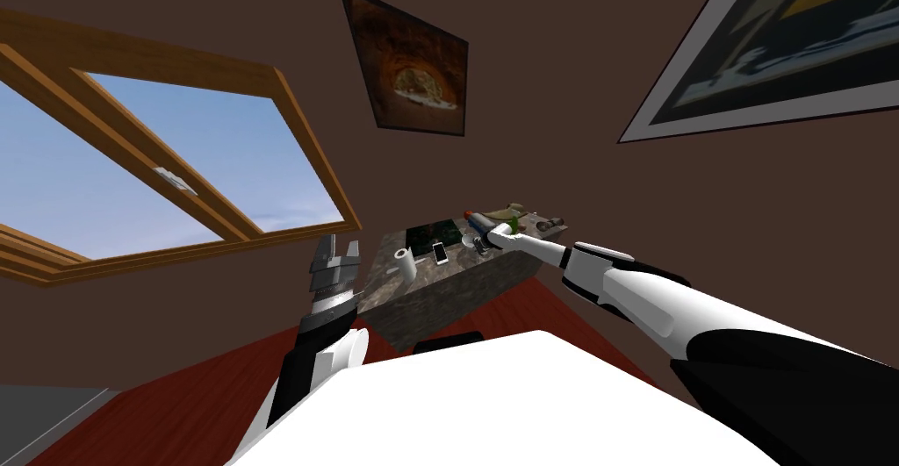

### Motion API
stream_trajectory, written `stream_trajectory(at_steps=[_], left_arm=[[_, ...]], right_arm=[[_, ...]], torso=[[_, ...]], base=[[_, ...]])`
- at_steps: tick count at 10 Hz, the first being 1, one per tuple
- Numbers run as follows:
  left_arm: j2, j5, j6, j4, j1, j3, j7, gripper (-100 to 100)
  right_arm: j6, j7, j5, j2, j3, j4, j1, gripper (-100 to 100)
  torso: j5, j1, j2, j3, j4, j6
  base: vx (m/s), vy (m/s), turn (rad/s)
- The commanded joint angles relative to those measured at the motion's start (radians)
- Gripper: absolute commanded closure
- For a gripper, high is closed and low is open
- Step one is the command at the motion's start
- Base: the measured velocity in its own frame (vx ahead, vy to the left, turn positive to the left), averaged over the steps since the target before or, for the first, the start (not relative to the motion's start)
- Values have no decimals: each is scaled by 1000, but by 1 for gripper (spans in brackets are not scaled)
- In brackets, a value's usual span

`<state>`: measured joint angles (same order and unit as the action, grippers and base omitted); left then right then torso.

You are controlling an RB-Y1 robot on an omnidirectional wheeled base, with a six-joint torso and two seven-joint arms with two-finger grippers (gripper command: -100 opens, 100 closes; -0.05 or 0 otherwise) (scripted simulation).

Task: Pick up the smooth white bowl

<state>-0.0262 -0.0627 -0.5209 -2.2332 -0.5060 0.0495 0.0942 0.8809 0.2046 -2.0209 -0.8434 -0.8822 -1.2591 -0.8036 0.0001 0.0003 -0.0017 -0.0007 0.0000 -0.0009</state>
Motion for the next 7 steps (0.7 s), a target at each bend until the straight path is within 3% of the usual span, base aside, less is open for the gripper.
stream_trajectory(at_steps=[1, 3, 4, 5, 6, 7], left_arm=[[0, 0, 0, 0, 0, 0, 0, 0], [0, 0, 0, 0, 0, 0, 0, 0], [0, 0, 0, 0, 0, 0, 0, 0], [0, 0, 0, 0, 0, 0, 0, 0], [0, 0, 0, 0, 0, 0, 0, 0], [0, 0, 0, 0, 0, 0, 0, 0]], right_arm=[[0, 0, 0, 0, 0, 0, 0, 100], [0, 1, 0, 0, 1, 0, 0, 100], [0, 1, 1, 0, 1, 0, 0, 0], [28, 5, 11, -7, 8, -11, -25, 100], [14, 5, 6, -6, 4, -9, -12, 100], [18, 6, 7, -7, 5, -11, -15, 0]], torso=[[0, 0, 0, 0, 0, 0], [0, 0, 1, 0, 0, 0], [0, 0, 1, 0, 0, 0], [0, 0, 1, 0, 0, 0], [0, -1, 3, 2, 1, 0], [0, 0, 3, 2, 1, 0]], base=[[0, 0, 0], [0, 0, 0], [0, 0, 0], [-48, -29, -7], [-27, -19, 4], [0, 0, 0]])
